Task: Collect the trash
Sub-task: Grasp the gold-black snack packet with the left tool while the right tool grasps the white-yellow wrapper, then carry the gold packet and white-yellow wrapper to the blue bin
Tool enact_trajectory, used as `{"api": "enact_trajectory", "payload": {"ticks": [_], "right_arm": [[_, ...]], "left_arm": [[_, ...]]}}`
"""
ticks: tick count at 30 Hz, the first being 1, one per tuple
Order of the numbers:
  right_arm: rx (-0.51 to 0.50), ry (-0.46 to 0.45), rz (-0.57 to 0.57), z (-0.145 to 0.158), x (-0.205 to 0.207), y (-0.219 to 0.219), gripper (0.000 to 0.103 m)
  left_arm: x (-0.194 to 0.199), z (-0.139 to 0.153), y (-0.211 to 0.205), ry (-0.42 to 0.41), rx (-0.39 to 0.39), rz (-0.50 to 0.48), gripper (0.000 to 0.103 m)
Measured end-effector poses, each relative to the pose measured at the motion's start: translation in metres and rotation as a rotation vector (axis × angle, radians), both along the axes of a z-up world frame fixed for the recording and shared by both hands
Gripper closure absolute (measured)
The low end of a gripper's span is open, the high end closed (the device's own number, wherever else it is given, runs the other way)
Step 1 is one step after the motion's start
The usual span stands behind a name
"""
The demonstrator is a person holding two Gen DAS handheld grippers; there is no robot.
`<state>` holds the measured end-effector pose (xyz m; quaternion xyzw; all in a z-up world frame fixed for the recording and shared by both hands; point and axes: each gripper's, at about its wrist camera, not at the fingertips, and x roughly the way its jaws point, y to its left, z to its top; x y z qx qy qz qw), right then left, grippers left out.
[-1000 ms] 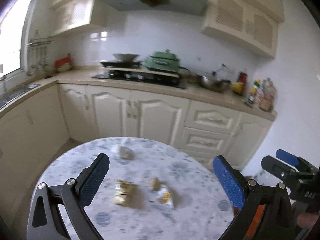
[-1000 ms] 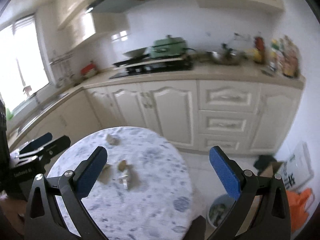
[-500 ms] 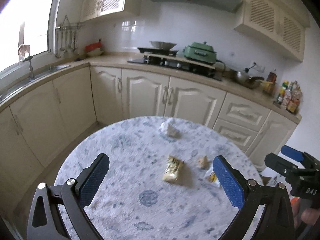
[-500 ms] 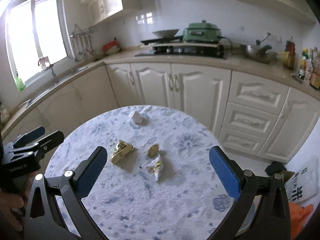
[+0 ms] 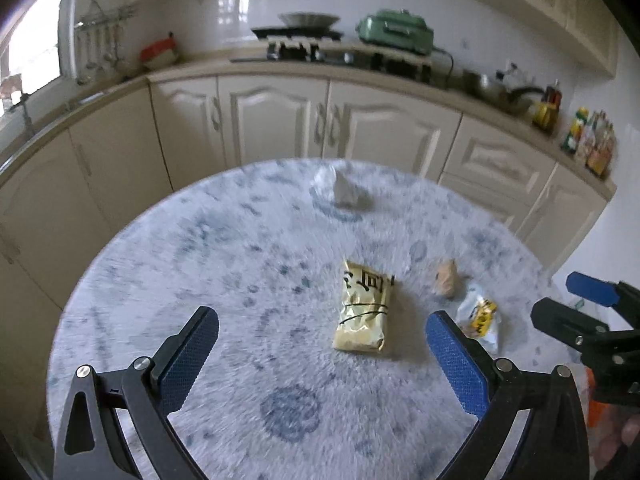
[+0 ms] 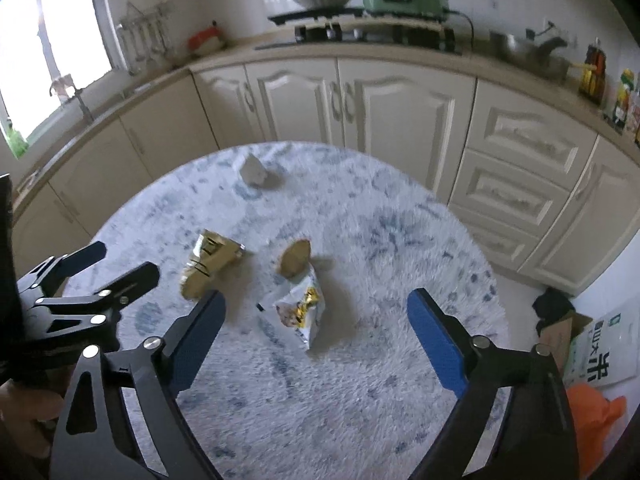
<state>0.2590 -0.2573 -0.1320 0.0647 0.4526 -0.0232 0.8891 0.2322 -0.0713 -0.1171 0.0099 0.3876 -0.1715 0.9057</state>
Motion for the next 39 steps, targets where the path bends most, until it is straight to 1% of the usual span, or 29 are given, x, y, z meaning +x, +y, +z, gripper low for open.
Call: {"api": "enact_trajectory", "payload": {"ticks": [3, 6, 7, 8, 9, 10, 12, 13, 14, 15, 16, 17, 18, 20, 23, 24, 26, 30, 34, 39], "right_arm": [[0.002, 0.02, 0.002, -0.009, 0.006, -0.003, 0.013], [0.006, 0.039, 0.015, -0.017, 0.011, -0.003, 0.015], [0.008, 0.046, 0.018, -0.02, 0.013, -0.002, 0.016], [0.011, 0.057, 0.023, -0.024, 0.015, -0.002, 0.017], [0.013, 0.064, 0.026, -0.028, 0.018, -0.001, 0.018], [0.016, 0.071, 0.029, -0.031, 0.02, -0.001, 0.02], [0.021, 0.084, 0.034, -0.038, 0.023, 0.001, 0.023], [0.023, 0.088, 0.036, -0.04, 0.024, 0.002, 0.026], [0.028, 0.091, 0.038, -0.042, 0.026, 0.003, 0.029], [0.031, 0.094, 0.044, -0.045, 0.028, 0.004, 0.031], [0.026, 0.1, 0.05, -0.049, 0.03, 0.007, 0.036], [0.015, 0.116, 0.061, -0.054, 0.033, 0.011, 0.045], [-0.027, 0.104, 0.068, -0.056, 0.033, 0.016, 0.046], [-0.072, 0.097, 0.089, -0.056, 0.031, 0.025, 0.06], [-0.052, 0.092, 0.111, -0.054, 0.027, 0.029, 0.079], [-0.031, 0.092, 0.114, -0.054, 0.025, 0.028, 0.085], [-0.002, 0.093, 0.105, -0.053, 0.022, 0.026, 0.089], [0.064, 0.079, 0.087, -0.048, 0.013, 0.017, 0.09], [0.081, 0.05, 0.076, -0.036, 0.004, 0.011, 0.091], [0.085, 0.01, 0.062, -0.018, -0.006, 0.002, 0.091]], "left_arm": [[0.019, -0.017, -0.016, 0.027, 0.015, -0.02, 0.002], [0.039, -0.032, -0.03, 0.051, 0.04, -0.03, 0.008], [0.046, -0.037, -0.034, 0.065, 0.045, -0.039, 0.015], [0.051, -0.042, -0.038, 0.09, 0.06, -0.027, 0.025], [0.056, -0.046, -0.04, 0.105, 0.076, -0.013, 0.024], [0.056, -0.047, -0.044, 0.082, 0.089, -0.021, 0.03], [0.059, -0.048, -0.049, 0.07, 0.116, -0.032, 0.042], [0.059, -0.049, -0.049, 0.056, 0.122, -0.034, 0.054], [0.061, -0.049, -0.048, 0.054, 0.111, -0.038, 0.065], [0.062, -0.049, -0.047, 0.054, 0.105, -0.034, 0.07], [0.062, -0.05, -0.044, 0.055, 0.1, -0.028, 0.073], [0.063, -0.05, -0.042, 0.062, 0.085, -0.024, 0.074], [0.066, -0.051, -0.038, 0.069, 0.069, -0.016, 0.074], [0.065, -0.051, -0.033, 0.069, 0.066, -0.001, 0.075], [0.064, -0.053, -0.026, 0.076, 0.049, 0.013, 0.075], [0.063, -0.054, -0.024, 0.079, 0.043, 0.02, 0.075], [0.053, -0.052, -0.019, 0.086, 0.036, 0.038, 0.075], [0.041, -0.048, -0.013, 0.087, 0.025, 0.052, 0.075], [0.02, -0.038, -0.011, 0.075, 0.011, 0.055, 0.075], [0.009, -0.021, -0.015, 0.047, -0.003, 0.046, 0.075]]}}
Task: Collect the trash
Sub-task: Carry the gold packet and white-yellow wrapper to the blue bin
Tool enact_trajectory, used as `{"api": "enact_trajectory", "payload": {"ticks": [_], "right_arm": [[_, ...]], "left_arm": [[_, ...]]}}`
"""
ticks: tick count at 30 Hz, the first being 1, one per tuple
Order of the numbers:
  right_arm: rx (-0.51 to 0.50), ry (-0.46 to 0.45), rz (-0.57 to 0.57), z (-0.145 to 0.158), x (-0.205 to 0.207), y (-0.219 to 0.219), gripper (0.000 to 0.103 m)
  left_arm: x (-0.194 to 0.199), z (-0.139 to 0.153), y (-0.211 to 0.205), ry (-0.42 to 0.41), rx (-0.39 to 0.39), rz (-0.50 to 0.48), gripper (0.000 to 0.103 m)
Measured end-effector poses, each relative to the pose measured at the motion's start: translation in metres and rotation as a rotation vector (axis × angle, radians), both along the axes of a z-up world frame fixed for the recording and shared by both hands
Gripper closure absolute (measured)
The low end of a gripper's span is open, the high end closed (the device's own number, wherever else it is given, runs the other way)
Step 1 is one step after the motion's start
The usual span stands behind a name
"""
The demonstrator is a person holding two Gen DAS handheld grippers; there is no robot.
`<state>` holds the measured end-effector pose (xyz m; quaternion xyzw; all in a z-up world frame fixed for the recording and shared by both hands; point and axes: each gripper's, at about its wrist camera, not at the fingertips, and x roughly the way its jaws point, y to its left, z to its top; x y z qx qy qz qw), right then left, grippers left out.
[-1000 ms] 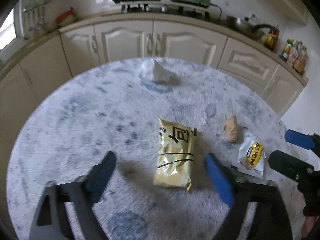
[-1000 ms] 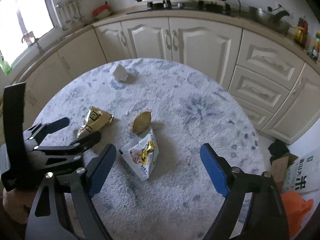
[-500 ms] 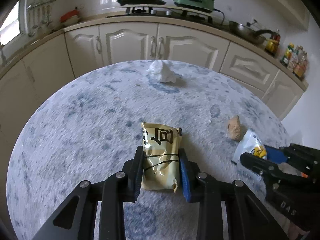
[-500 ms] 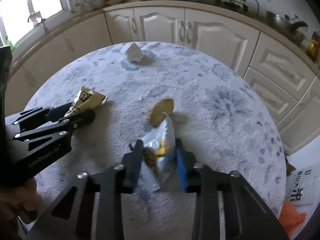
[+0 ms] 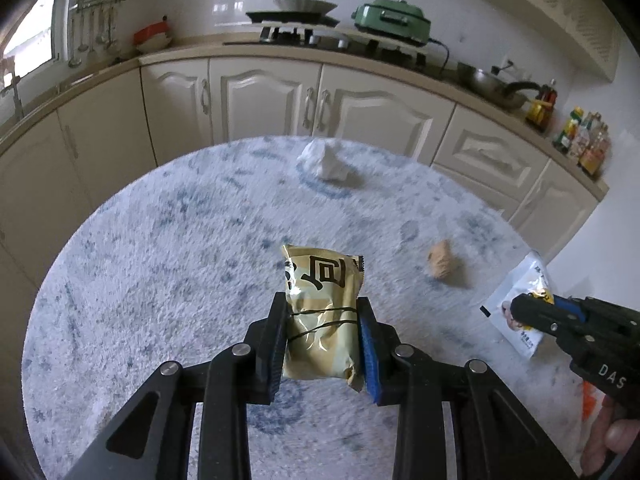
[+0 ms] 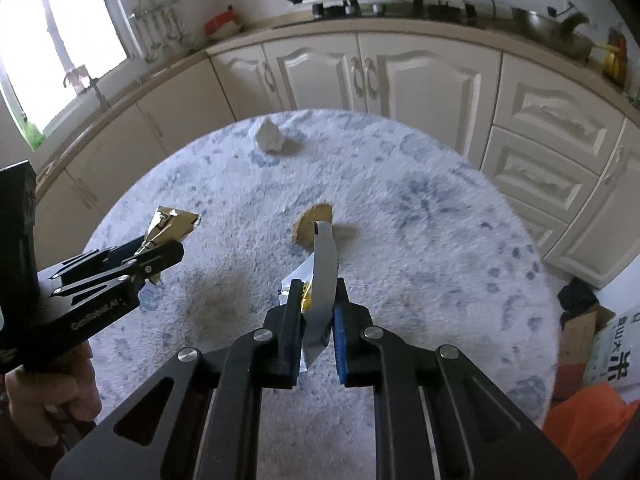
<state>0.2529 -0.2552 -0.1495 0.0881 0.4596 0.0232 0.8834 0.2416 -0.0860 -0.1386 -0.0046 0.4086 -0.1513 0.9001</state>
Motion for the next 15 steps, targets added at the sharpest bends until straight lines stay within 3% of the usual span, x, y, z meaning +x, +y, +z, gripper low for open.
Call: {"api": "enact_trajectory", "payload": {"ticks": [15], "right_arm": [[0.028, -0.161, -0.086, 0.061, -0.036, -0.045, 0.091]], "left_arm": [[-0.032, 0.069, -0.024, -0.152, -0.031, -0.066, 0.075]]}}
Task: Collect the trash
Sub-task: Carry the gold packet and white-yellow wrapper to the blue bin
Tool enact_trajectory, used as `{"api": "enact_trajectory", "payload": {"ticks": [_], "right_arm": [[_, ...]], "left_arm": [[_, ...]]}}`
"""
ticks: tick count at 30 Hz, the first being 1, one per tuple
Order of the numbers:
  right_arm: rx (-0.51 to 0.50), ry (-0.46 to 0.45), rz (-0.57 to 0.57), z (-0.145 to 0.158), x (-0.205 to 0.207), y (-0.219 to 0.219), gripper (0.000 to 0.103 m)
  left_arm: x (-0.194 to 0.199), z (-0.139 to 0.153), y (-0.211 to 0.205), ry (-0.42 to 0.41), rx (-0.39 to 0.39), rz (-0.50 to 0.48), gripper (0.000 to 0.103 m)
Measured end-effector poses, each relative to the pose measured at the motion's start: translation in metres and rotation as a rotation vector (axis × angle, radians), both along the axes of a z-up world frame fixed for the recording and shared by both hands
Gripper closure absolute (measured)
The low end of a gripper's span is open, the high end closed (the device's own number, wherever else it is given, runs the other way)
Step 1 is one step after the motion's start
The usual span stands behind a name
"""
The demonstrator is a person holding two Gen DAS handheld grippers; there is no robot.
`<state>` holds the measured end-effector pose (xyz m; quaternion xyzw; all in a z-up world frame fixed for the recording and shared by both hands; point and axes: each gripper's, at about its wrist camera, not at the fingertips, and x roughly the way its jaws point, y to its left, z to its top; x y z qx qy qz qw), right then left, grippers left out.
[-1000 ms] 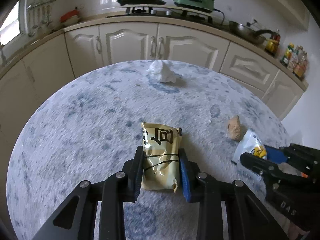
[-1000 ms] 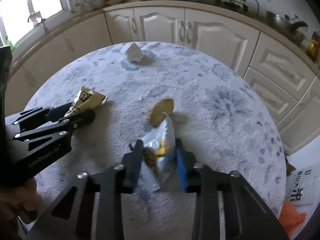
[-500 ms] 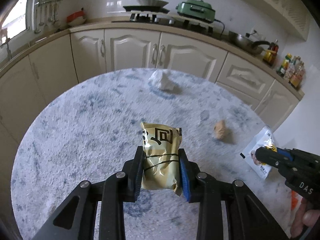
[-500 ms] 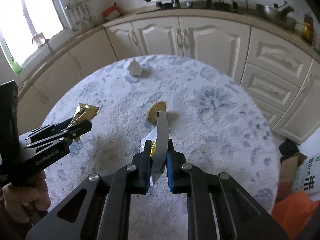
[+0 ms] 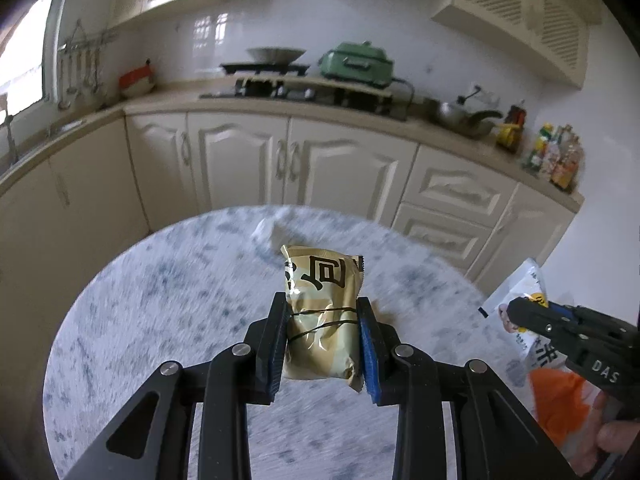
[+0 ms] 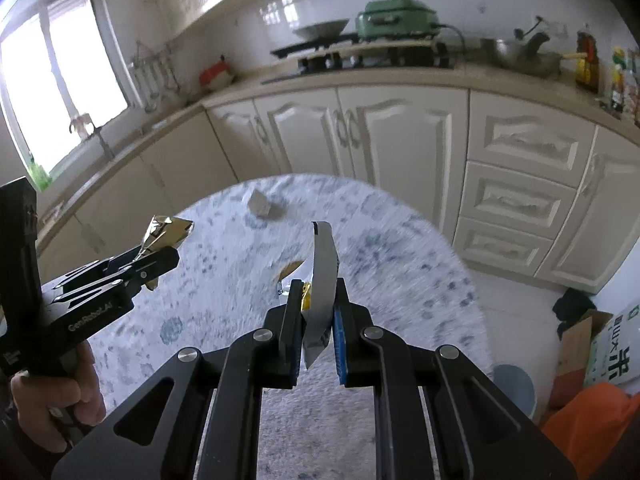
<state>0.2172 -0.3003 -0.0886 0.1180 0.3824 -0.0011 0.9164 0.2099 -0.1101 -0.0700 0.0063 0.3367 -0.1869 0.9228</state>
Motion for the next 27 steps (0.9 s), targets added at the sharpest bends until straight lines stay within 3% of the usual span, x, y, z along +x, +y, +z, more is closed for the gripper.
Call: {"api": "enact_trajectory", "payload": {"ticks": [7, 15, 21, 27], "right_arm": [[-0.021, -0.064, -0.099, 0.027, -0.029, -0.046, 0.091], [-0.046, -0.102, -0.281, 0.048, -0.082, -0.118, 0.091], [-0.045, -0.066, -0.42, 0.036, -0.12, -0.172, 0.091], [0.001, 0.026, -0.535, 0.0, -0.148, -0.223, 0.091]], "left_arm": [[-0.017, 0.024, -0.039, -0.061, -0.011, -0.085, 0.075], [-0.033, 0.034, -0.111, -0.091, -0.019, -0.258, 0.075], [-0.032, 0.022, -0.186, -0.053, -0.01, -0.392, 0.075], [-0.03, -0.011, -0.263, 0.06, 0.025, -0.527, 0.075]]}}
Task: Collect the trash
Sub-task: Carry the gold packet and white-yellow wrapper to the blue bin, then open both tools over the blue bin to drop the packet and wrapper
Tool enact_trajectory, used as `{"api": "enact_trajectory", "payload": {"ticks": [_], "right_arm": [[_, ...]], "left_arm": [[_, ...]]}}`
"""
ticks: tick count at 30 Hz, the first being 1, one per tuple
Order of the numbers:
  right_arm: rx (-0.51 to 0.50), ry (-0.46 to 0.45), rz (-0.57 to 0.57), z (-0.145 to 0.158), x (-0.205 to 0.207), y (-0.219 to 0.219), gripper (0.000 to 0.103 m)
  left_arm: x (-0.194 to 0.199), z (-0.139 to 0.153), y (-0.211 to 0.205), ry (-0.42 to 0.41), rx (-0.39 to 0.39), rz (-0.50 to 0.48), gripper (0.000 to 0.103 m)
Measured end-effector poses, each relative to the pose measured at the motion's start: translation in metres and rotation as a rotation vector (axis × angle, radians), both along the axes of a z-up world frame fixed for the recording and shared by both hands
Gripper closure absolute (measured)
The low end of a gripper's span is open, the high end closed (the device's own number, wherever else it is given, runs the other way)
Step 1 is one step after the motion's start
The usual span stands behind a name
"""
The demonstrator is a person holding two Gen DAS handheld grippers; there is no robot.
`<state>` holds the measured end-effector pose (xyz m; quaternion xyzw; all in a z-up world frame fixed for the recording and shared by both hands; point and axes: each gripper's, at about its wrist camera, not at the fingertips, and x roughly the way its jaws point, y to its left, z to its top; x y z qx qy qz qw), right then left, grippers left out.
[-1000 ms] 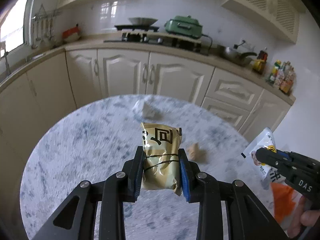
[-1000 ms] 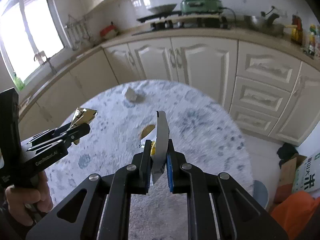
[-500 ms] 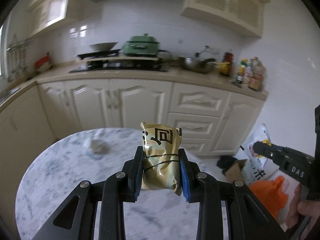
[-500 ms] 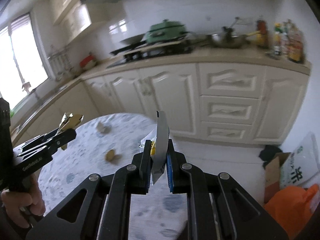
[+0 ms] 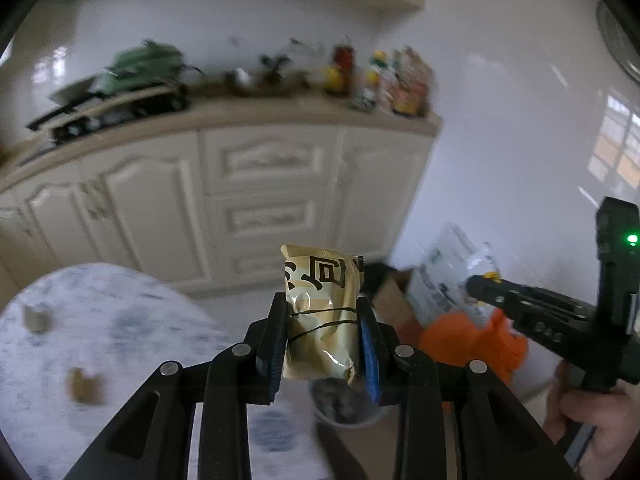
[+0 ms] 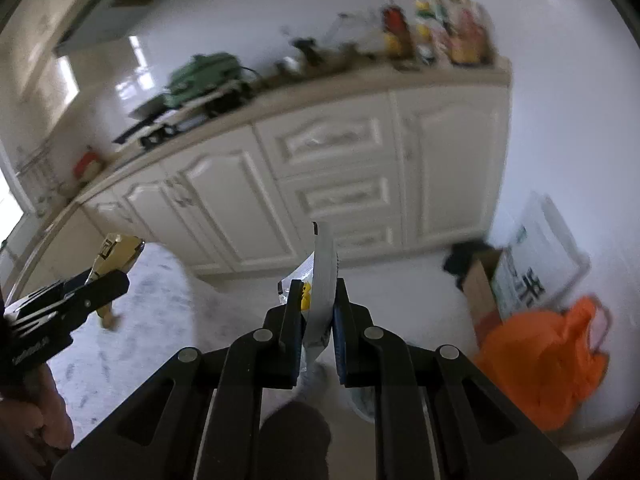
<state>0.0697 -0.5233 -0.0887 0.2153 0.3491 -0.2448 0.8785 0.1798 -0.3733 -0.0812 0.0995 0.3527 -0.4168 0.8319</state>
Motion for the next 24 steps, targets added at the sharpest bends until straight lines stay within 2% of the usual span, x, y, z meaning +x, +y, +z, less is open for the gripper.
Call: {"api": "enact_trajectory", "payload": {"ticks": [6, 10, 16, 19, 21, 23, 24], "right_arm": [[0.074, 0.059, -0.056, -0.041, -0.013, -0.036, 0.09], [0.125, 0.086, -0.077, -0.067, -0.015, -0.053, 0.09], [0.164, 0.102, -0.087, -0.087, -0.009, -0.07, 0.09], [0.179, 0.116, -0.095, -0.096, -0.005, -0.078, 0.087], [0.191, 0.125, -0.099, -0.102, -0.003, -0.082, 0.087], [0.205, 0.12, -0.108, -0.105, -0.006, -0.084, 0.086], [0.207, 0.118, -0.111, -0.105, -0.006, -0.084, 0.085]], "left_arm": [[0.003, -0.038, -0.067, 0.081, 0.094, -0.094, 0.075], [0.012, -0.06, -0.104, 0.134, 0.153, -0.114, 0.075], [0.022, -0.082, -0.148, 0.186, 0.206, -0.129, 0.075], [0.042, -0.093, -0.176, 0.228, 0.239, -0.142, 0.071], [0.049, -0.098, -0.185, 0.225, 0.272, -0.142, 0.061], [0.055, -0.095, -0.19, 0.191, 0.272, -0.125, 0.041], [0.055, -0.094, -0.193, 0.185, 0.259, -0.157, 0.037]]}}
